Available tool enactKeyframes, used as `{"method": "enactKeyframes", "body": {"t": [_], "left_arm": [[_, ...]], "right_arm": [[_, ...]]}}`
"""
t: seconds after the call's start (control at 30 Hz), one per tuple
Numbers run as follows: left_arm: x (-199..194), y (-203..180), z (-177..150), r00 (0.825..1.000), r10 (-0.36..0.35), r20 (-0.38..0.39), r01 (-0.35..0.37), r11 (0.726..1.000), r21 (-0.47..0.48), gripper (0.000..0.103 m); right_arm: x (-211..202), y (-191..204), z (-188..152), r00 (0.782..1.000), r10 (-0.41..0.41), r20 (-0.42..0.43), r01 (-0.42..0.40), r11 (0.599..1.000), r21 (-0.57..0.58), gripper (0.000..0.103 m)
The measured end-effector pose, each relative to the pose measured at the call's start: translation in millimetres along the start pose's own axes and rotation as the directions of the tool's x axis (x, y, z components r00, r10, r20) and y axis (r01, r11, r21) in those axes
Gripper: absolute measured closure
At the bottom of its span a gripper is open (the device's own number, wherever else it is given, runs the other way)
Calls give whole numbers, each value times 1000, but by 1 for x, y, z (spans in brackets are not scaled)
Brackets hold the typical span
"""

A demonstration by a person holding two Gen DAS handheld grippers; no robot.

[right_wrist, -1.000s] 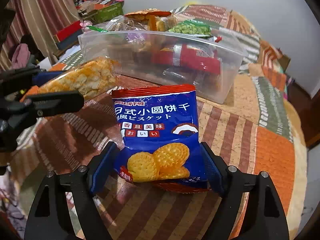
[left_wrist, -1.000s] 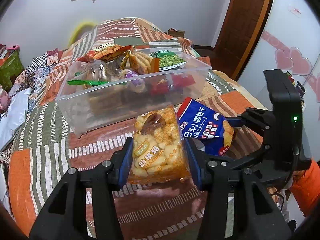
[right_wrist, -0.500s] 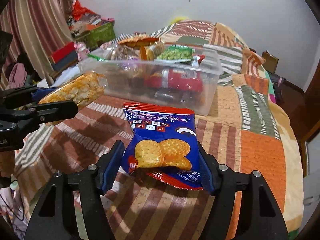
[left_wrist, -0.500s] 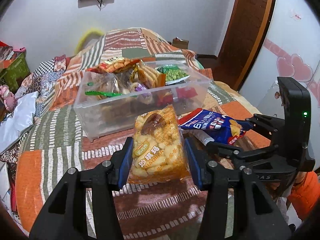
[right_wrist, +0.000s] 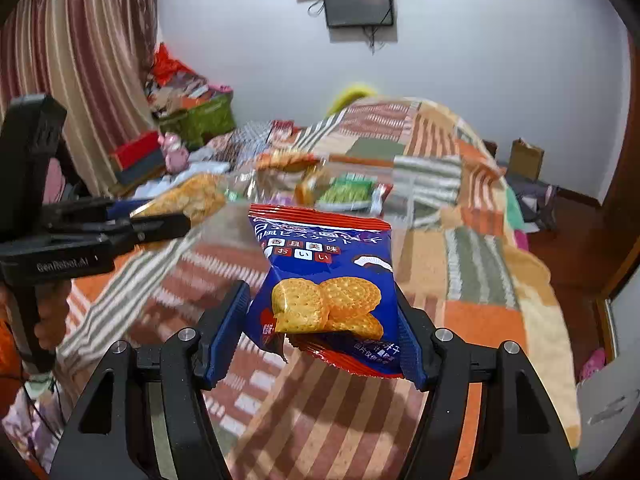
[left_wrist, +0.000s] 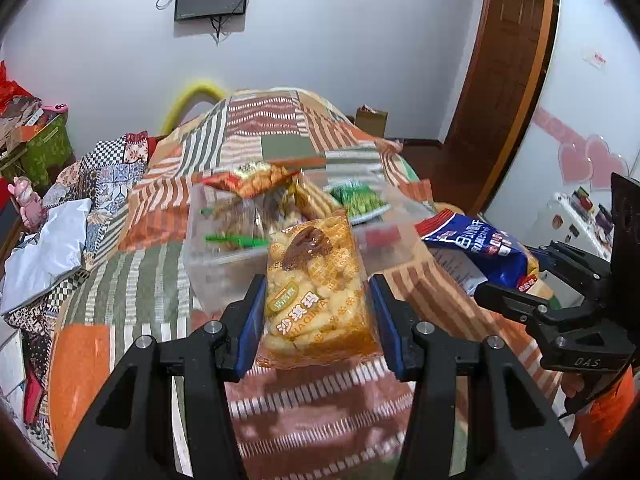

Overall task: Organize snacks
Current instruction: 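Lower the cake and cracker bag into the clear box and open both grippers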

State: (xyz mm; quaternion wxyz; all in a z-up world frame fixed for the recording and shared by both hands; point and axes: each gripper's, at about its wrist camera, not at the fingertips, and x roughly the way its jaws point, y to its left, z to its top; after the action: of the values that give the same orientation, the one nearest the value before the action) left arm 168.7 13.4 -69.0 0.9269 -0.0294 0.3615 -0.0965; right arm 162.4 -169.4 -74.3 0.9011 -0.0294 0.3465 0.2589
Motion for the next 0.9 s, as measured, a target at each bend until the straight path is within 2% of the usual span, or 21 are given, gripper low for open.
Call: {"method": "enactKeyframes", "body": {"t": [0.2,0.5,0.67,0.9], "left_arm": [[18,3,29,1000,6,29,-6,1000,-27,53],[67,16,65,997,73,13,-73,997,-21,53],[102,25,63,997,54,-61,-57,998,-38,53],[115,20,51,995,59,-78,-60,998,-11,53]], "right_arm": [[17,-5,24,998,-31,46,30,999,15,39],[73,-12,60,996,-87,30,87,996,-7,39],[104,-22,56,996,-79,-45,79,997,5,39],[108,-22,49,994,-85,-75,83,996,-19,36]]}}
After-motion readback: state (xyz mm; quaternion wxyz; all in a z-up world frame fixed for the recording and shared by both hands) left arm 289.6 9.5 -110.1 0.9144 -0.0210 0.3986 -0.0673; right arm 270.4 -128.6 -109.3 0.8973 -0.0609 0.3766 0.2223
